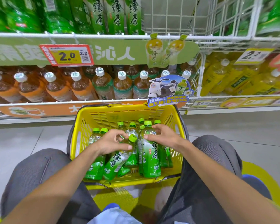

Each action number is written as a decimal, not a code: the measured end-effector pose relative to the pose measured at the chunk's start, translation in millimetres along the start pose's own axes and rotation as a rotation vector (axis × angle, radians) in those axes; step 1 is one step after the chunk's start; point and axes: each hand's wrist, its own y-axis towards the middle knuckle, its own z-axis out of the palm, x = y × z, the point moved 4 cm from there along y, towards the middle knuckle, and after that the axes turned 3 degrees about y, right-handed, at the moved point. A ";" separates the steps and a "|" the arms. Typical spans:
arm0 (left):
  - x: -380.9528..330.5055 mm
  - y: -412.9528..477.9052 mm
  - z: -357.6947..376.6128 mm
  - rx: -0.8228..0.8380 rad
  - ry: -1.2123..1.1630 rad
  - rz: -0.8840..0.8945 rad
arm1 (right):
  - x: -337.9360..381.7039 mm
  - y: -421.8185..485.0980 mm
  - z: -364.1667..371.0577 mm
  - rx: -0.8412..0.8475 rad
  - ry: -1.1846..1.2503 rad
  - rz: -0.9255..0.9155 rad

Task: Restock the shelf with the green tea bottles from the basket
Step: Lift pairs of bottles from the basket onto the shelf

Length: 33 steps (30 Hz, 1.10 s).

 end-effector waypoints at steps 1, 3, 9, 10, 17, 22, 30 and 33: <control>2.1 -0.9 -4.0 -0.026 -0.017 -0.002 | 0.3 -0.5 1.7 0.001 0.003 0.005; 7.8 -1.4 -10.8 -0.072 -0.056 -0.030 | 0.9 -1.4 4.8 0.010 0.005 0.011; 5.7 -0.5 -13.0 -0.180 -0.345 -0.168 | 3.7 -2.6 9.4 -0.008 0.012 0.003; 5.5 0.8 -10.0 -0.168 -0.394 -0.197 | 2.9 -2.8 9.7 -0.014 0.018 0.006; 1.0 4.0 18.6 -0.057 -0.454 -0.236 | 5.0 -8.0 13.7 0.013 0.041 0.005; 12.9 -2.1 24.7 0.046 -0.509 -0.239 | 2.3 -17.7 12.0 0.067 0.140 0.020; -17.9 -36.9 -1.0 -0.097 -0.543 -0.046 | 44.3 -50.6 0.2 0.004 0.197 -0.133; -58.6 -63.1 -27.4 -0.212 -0.511 0.057 | 81.0 -73.9 -14.6 -0.017 0.177 -0.217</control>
